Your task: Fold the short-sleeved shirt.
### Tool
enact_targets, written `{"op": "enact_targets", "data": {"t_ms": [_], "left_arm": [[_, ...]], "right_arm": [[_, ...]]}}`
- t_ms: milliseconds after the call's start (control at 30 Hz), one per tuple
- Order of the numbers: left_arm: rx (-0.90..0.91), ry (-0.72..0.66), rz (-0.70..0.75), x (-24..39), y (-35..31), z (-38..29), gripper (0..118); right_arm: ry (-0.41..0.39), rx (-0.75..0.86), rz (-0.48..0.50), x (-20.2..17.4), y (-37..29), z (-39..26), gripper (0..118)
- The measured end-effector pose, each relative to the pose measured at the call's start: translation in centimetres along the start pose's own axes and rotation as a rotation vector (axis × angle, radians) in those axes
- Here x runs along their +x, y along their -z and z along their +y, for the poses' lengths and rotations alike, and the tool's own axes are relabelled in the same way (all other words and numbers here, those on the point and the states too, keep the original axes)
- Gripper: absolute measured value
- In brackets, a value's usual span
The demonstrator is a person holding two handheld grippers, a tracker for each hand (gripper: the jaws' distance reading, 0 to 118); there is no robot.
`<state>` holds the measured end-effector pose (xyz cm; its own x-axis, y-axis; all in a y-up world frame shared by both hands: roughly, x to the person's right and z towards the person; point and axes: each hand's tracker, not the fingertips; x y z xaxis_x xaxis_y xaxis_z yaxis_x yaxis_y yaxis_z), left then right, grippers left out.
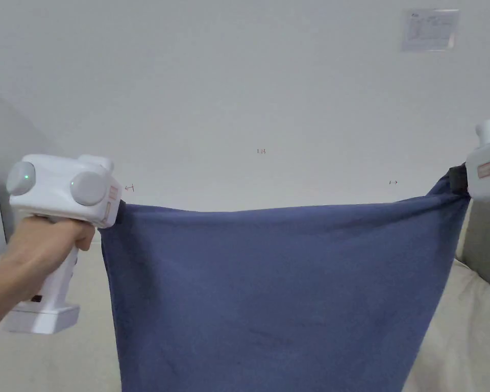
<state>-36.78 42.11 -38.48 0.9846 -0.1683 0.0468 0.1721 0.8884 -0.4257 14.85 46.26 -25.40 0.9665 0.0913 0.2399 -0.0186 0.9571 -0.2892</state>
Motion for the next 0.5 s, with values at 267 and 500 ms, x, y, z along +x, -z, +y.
{"op": "enact_targets", "data": {"t_ms": [267,500], "left_arm": [[0.097,-0.040,0.055,-1.4,-3.3,5.4,0],[0.117,-0.109,0.062,-1.8,-2.0,7.7,0]], "right_arm": [[0.014,0.086,-0.010,-1.1,-1.2,4.5,6],[0.008,0.121,-0.041,-2.2,0.6,7.5,6]]}}
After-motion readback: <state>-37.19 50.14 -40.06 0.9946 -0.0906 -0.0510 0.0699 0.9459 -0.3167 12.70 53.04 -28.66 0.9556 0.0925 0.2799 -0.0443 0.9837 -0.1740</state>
